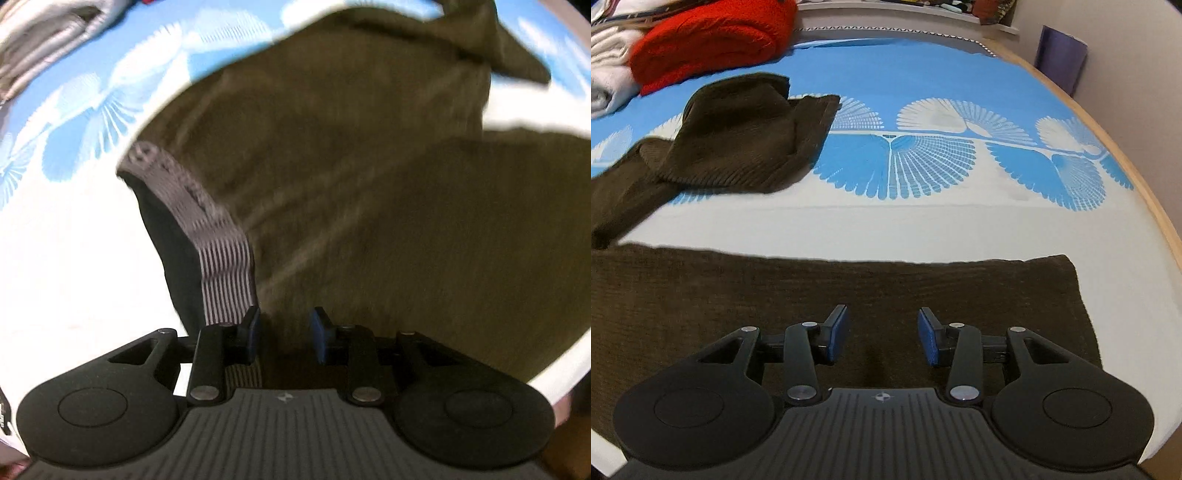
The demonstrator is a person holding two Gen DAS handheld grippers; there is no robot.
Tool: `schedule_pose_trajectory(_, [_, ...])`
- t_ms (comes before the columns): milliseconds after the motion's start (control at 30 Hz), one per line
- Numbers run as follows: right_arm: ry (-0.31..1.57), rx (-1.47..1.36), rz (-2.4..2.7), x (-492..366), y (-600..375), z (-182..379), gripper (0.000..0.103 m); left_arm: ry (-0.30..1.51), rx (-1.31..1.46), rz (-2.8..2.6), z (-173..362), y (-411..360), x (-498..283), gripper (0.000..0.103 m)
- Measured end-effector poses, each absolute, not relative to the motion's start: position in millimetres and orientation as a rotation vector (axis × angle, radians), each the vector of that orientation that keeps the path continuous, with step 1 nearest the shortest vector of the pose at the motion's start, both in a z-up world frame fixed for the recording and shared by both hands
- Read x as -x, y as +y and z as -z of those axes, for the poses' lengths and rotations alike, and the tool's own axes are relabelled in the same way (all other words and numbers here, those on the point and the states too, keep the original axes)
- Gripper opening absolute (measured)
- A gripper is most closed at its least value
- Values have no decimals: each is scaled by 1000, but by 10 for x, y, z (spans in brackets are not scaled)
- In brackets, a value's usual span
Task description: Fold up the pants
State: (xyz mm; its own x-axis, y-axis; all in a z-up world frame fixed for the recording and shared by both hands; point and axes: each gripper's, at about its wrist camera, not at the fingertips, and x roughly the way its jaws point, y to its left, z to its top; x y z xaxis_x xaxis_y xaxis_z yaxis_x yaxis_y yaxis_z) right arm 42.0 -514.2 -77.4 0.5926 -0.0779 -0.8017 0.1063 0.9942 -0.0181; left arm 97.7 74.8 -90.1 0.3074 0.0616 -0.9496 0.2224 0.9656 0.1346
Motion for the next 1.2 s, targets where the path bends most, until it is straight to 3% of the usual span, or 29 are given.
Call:
schedule_pose_trajectory(200, [849,-98,119,-579,-5062,708,43,1108,-171,73,572,571,-1170,34])
schedule_pose_trajectory(300, [764,-136,112,-679,-4985,604,43,1028,-112,61,390,480,-1270,46])
schedule_pose_trajectory(433, [649,-229,123,-849,-4884,467,43,926,-67,44,210,361,-1362,52])
schedule_pose_trajectory(600, [623,-287,161,-1183,-4724,458,43,843,-55,37,66,181,-1444,52])
schedule_pose_trajectory(767, [645,-322,140,-1534,-4496,540,43,873,-34,44,56,71,-1615,52])
schedule_pose_trajectory(867, [680,-329,133,-1734,-4359,619,43,890,-47,44,83,20,-1722,51])
schedule_pose_trajectory(967, [698,-343,137,-1904,-4267,698,32,902,-84,23,132,-18,-1754,42])
schedule_pose_trajectory(1067, [702,-376,150,-2050,-4248,773,30,924,-66,30,164,-11,-1775,30])
schedule_pose_trajectory(1200, [717,-434,191,-2214,-4342,922,30,936,-63,40,177,-8,-1778,29])
